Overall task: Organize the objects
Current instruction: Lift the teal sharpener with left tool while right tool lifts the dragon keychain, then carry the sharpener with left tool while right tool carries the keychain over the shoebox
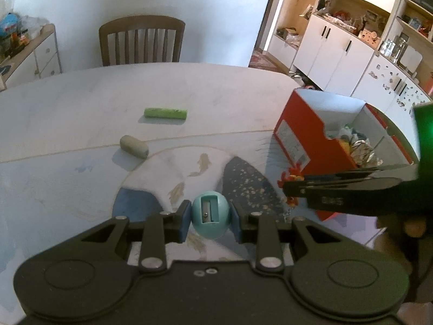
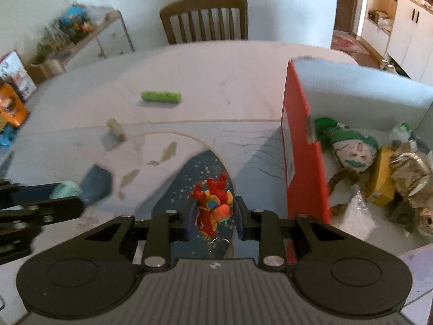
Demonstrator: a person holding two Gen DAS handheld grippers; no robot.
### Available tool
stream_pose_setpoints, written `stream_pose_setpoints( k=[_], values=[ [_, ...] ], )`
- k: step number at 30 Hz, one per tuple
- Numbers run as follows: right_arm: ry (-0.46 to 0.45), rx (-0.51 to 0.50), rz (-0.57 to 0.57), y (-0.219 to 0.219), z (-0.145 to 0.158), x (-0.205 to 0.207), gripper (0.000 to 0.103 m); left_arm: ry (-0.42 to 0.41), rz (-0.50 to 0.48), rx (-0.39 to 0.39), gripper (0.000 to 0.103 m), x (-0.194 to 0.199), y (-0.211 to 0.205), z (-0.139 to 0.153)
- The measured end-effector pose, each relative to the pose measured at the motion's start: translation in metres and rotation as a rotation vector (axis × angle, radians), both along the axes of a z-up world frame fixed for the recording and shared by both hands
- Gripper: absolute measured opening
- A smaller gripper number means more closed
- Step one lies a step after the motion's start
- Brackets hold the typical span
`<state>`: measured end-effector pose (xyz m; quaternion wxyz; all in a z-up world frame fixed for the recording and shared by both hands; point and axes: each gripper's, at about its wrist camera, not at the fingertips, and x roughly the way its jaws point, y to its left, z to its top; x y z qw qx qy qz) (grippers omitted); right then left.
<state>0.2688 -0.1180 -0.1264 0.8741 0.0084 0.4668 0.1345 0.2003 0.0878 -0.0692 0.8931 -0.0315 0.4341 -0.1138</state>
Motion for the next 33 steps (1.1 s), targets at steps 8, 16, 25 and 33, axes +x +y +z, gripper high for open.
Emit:
stream_pose_setpoints(
  k=[8,16,25,33],
  values=[
    [-0.063,0.059,0.024,-0.033,0.052,-0.021,0.021,-0.029,-0.054,-0.014,0.029,-0.005,-0.03,0.026],
    [-0.136,0.114,0.007,-0.077,0.092,-0.033,0.021,-0.071,-0.1,-0.02,0.029,-0.003,-0.069,0.052],
    [-0.205,0.098,-0.03,-0.141,0.125,-0.03,0.021,-0.126,-0.194,-0.007,0.029,0.011,-0.13,0.079],
    [-0.141,0.088,-0.075,-0.195,0.107,-0.01,0.021,-0.081,-0.247,0.01,0.029,0.037,-0.187,0.067]
  ],
)
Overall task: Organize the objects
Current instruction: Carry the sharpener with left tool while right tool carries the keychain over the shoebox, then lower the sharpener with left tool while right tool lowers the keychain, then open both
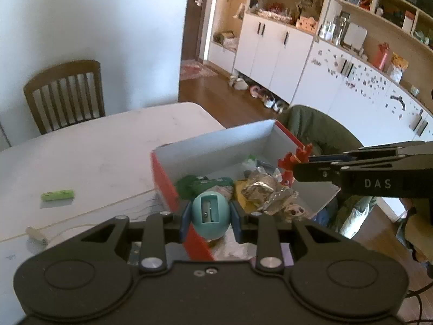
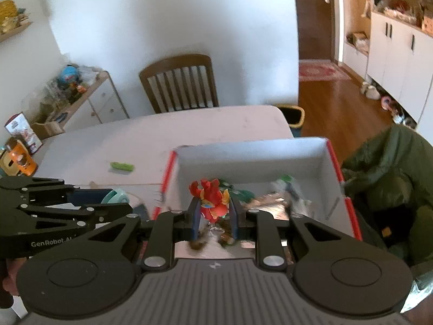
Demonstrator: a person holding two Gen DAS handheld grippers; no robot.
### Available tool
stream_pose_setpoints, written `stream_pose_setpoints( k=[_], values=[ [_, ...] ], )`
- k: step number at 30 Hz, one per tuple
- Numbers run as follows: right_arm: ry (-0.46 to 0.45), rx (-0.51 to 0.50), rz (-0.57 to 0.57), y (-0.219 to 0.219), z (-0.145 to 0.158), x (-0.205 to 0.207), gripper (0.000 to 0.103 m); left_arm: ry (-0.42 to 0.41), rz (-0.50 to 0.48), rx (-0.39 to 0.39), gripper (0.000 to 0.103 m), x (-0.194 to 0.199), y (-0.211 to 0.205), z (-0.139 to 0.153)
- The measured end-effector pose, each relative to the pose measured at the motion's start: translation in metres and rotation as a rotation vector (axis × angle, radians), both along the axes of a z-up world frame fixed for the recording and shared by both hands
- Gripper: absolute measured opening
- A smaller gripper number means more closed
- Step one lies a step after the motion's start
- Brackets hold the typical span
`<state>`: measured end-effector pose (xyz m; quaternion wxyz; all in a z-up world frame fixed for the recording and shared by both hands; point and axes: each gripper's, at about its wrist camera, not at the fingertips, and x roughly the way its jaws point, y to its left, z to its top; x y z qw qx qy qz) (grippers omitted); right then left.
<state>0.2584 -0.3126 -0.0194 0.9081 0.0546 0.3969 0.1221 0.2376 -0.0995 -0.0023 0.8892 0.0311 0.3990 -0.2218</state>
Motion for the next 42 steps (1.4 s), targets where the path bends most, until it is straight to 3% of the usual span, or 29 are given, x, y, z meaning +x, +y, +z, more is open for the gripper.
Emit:
stream_pose_setpoints(
  k=[10,27,42],
  values=[
    [0.097,-0.012,0.029,-0.038,-0.042,0.015,0.021,0.082,0.025,0.041,0.029,0.044,-0.045,-0.033],
    [0.218,-0.07,0.143,-0.039,-0.1,0.033,0.021,0.228,0.001,0.18,0.029,0.081,-0.098,-0.103],
    [0.244,-0.054,0.159,-0.048,-0.11,0.039,0.022,0.306,0.006,0.188,0.032,0.086,-0.096,-0.119]
  ],
)
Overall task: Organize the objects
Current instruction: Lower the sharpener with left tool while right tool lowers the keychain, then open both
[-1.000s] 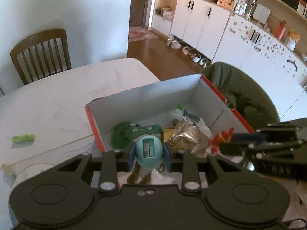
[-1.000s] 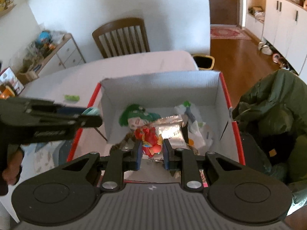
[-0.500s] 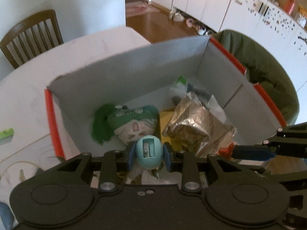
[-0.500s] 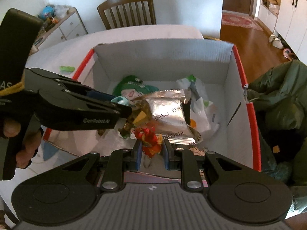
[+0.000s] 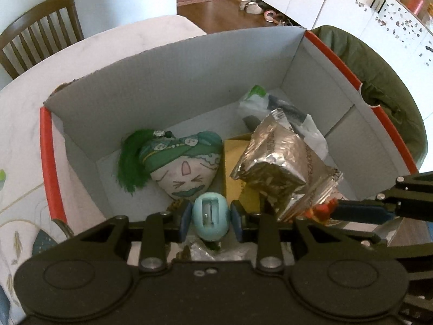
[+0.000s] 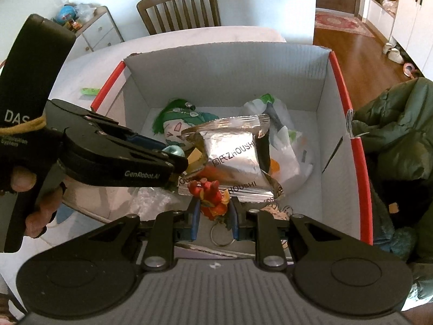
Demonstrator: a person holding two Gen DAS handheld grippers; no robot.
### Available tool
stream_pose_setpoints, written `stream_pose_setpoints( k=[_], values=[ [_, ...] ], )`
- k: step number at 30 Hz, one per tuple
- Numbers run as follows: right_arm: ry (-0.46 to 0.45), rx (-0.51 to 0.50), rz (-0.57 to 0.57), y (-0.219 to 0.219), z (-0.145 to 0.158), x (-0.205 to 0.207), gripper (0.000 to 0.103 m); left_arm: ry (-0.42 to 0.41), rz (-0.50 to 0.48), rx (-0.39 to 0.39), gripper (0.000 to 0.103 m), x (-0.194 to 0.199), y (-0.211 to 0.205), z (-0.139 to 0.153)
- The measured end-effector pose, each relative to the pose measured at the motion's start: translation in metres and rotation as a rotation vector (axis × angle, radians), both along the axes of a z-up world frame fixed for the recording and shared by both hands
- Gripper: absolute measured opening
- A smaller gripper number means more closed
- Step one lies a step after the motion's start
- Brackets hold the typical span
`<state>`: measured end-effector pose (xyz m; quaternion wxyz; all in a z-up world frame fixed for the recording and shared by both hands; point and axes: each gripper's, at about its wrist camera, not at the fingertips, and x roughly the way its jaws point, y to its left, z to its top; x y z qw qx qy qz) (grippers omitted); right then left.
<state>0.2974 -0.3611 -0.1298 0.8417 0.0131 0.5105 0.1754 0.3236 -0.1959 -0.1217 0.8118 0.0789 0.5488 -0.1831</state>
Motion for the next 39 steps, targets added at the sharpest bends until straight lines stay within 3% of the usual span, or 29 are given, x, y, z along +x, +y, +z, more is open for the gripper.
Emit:
stream_pose_setpoints(
  k=[7,12,17,24,25,28,39],
  values=[
    [-0.005,0.03,0.002,-0.008,0.008,-0.004,0.022,0.01,0.004,0.006,0.035,-0.003,0.002,-0.003],
    [-0.016,0.046,0.003,-0.013,0.017,-0.009,0.023,-0.01,0.012,0.007,0.044,-0.009,0.003,0.0],
    [-0.053,0.041,-0.005,-0.014,0.03,-0.014,0.03,-0.046,0.01,-0.018,0.054,-0.022,0.006,0.016],
    [-0.1,0.05,0.012,-0.008,0.049,-0.023,0.03,-0.115,0.019,-0.064,0.062,-0.042,0.015,0.05],
    [-0.107,0.049,0.017,-0.006,0.051,-0.025,0.033,-0.125,0.023,-0.068,0.064,-0.045,0.016,0.055],
    [-0.141,0.052,0.027,-0.001,0.059,-0.031,0.054,-0.162,0.032,-0.07,0.066,-0.055,0.023,0.068],
    [-0.174,0.074,0.029,0.035,0.081,-0.047,0.058,-0.234,0.077,-0.104,0.081,-0.08,0.073,0.096]
  ],
)
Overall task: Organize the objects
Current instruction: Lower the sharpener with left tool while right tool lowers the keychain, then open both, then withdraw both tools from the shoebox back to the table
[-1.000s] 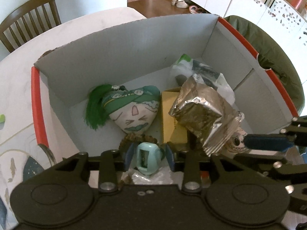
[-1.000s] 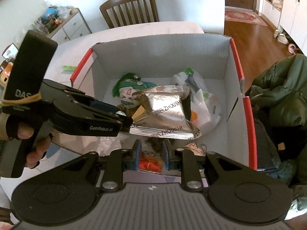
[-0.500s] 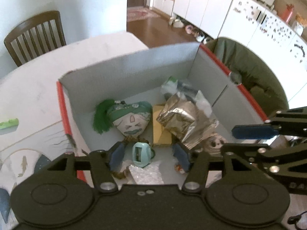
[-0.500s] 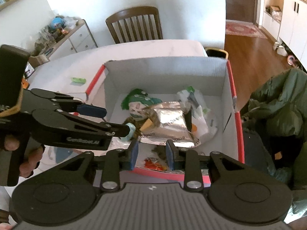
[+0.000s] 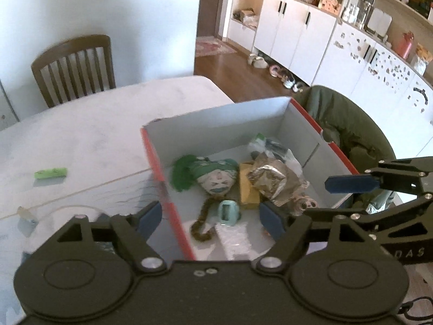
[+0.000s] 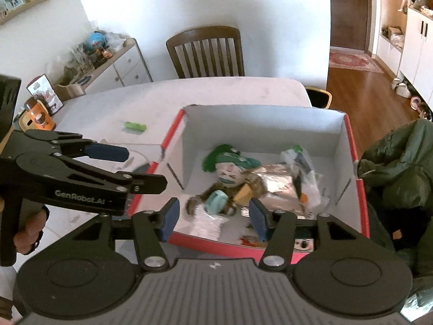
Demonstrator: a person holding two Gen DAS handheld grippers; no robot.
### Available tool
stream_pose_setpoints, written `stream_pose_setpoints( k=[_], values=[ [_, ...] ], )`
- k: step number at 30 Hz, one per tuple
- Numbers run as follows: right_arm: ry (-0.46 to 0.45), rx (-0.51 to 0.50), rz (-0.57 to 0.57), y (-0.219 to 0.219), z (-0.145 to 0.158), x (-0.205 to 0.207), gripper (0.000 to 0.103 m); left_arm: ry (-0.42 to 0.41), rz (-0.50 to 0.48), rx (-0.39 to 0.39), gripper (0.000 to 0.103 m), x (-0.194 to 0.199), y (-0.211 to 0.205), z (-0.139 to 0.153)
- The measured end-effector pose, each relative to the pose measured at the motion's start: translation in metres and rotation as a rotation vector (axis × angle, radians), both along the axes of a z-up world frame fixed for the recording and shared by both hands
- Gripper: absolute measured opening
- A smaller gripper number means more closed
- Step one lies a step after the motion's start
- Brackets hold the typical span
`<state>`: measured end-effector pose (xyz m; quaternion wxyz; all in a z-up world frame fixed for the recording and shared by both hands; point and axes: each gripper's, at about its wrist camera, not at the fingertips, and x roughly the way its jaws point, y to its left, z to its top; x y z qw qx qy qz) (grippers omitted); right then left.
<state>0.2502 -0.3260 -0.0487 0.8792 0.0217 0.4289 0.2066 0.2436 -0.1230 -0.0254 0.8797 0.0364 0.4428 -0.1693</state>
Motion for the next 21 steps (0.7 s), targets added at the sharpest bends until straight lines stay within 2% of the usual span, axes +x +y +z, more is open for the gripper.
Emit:
stream_pose_setpoints(
  k=[14,21],
  values=[
    [-0.015,0.066,-0.049,0.074,0.012,-0.015,0.075,-0.08,-0.009,0.021,0.1,-0.027,0.084,0.019],
    [-0.025,0.067,-0.05,0.12,0.014,-0.007,0.08,-0.083,0.021,0.017,0.102,-0.027,0.133,0.015]
  ],
)
